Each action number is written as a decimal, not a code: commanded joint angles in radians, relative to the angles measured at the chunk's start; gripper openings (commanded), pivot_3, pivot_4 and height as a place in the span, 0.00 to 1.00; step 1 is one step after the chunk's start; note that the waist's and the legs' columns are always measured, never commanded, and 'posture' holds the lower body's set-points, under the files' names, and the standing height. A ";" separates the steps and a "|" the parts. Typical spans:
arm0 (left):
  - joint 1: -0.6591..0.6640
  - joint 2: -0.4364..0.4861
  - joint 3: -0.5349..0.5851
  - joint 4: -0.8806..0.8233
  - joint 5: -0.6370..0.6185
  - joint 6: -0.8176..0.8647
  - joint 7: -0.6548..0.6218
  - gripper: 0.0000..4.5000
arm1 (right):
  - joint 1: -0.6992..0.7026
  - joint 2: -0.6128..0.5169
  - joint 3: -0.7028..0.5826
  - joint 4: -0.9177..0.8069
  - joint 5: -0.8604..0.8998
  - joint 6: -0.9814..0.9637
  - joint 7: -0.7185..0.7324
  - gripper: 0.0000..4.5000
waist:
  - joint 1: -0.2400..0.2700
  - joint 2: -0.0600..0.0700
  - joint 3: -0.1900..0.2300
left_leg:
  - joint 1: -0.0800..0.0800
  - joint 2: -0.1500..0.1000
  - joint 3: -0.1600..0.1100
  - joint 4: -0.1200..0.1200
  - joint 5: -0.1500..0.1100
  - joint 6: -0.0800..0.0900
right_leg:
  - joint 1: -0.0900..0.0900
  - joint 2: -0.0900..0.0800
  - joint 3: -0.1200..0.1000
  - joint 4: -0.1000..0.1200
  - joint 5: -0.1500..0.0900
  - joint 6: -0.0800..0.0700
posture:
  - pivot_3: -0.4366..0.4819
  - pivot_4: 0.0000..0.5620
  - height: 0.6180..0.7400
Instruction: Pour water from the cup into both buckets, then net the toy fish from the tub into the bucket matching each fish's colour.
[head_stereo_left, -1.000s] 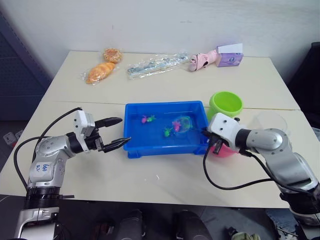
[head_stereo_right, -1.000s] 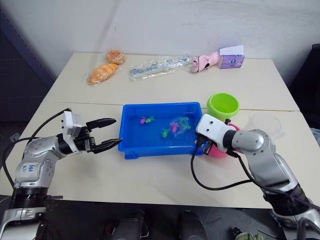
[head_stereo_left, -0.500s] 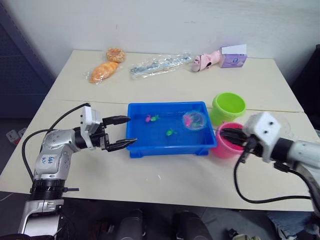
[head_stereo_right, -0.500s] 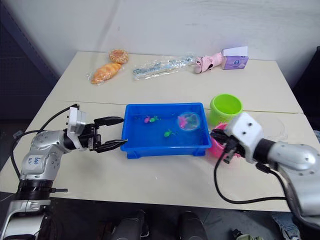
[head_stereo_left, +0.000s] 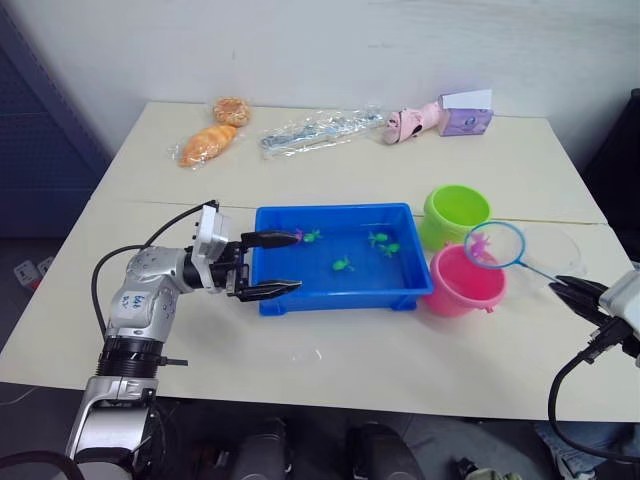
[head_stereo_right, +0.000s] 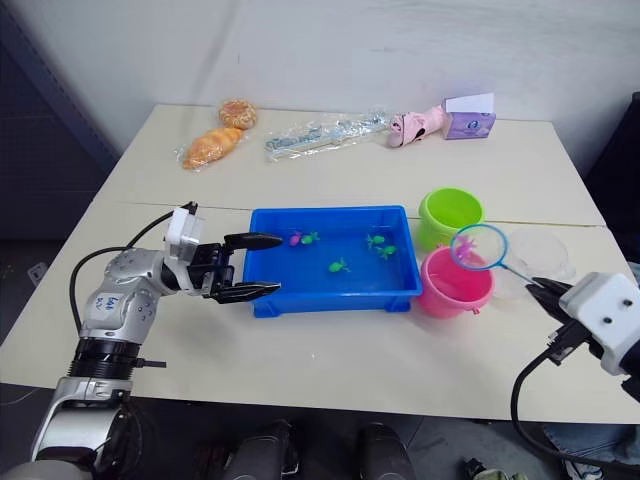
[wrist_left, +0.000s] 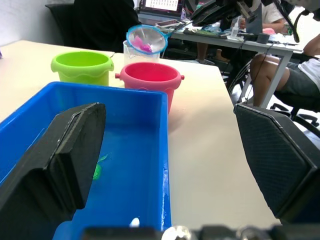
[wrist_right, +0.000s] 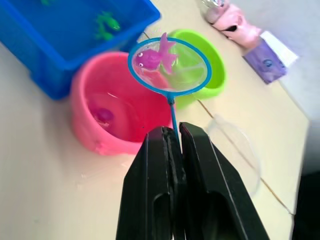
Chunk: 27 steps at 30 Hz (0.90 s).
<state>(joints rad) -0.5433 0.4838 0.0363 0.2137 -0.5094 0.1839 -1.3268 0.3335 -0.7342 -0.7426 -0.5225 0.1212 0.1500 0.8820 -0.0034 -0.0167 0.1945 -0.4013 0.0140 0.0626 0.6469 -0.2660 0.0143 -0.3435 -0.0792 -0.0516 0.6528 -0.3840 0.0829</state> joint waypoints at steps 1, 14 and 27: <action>-0.016 -0.008 -0.003 -0.008 -0.002 -0.019 -0.006 0.98 | 0.037 0.012 0.020 0.071 -0.138 -0.266 -0.081 0.00 | 0.001 0.000 0.000 | 0.000 0.000 0.000 0.000 0.000 0.000 | 0.000 0.000 0.000 0.000 0.000 0.000 | 0.48 0.27 1.00; -0.022 -0.036 -0.037 -0.077 -0.001 0.009 0.038 0.98 | 0.041 -0.061 0.047 0.353 -0.662 -0.872 -0.567 0.00 | 0.000 0.000 0.000 | 0.001 0.000 0.001 0.000 0.001 -0.002 | 0.000 0.000 0.001 0.000 0.000 0.000 | 0.48 0.27 1.00; -0.067 -0.059 -0.062 -0.119 -0.004 0.046 0.084 0.98 | 0.077 -0.127 0.116 0.444 -1.052 -0.948 -0.988 0.00 | 0.000 0.000 0.000 | 0.001 0.000 0.001 0.000 0.002 -0.004 | 0.000 0.001 0.002 0.000 0.000 0.000 | 0.48 0.27 1.00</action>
<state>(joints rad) -0.5961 0.4213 -0.0251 0.1293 -0.5051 0.2249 -1.2442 0.4051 -0.8436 -0.6084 -0.0704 -0.9137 -0.8050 -0.0618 -0.0033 -0.0164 0.1943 -0.4003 0.0141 0.0641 0.6465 -0.2635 0.0104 -0.3434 -0.0781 -0.0493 0.6527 -0.3843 0.0828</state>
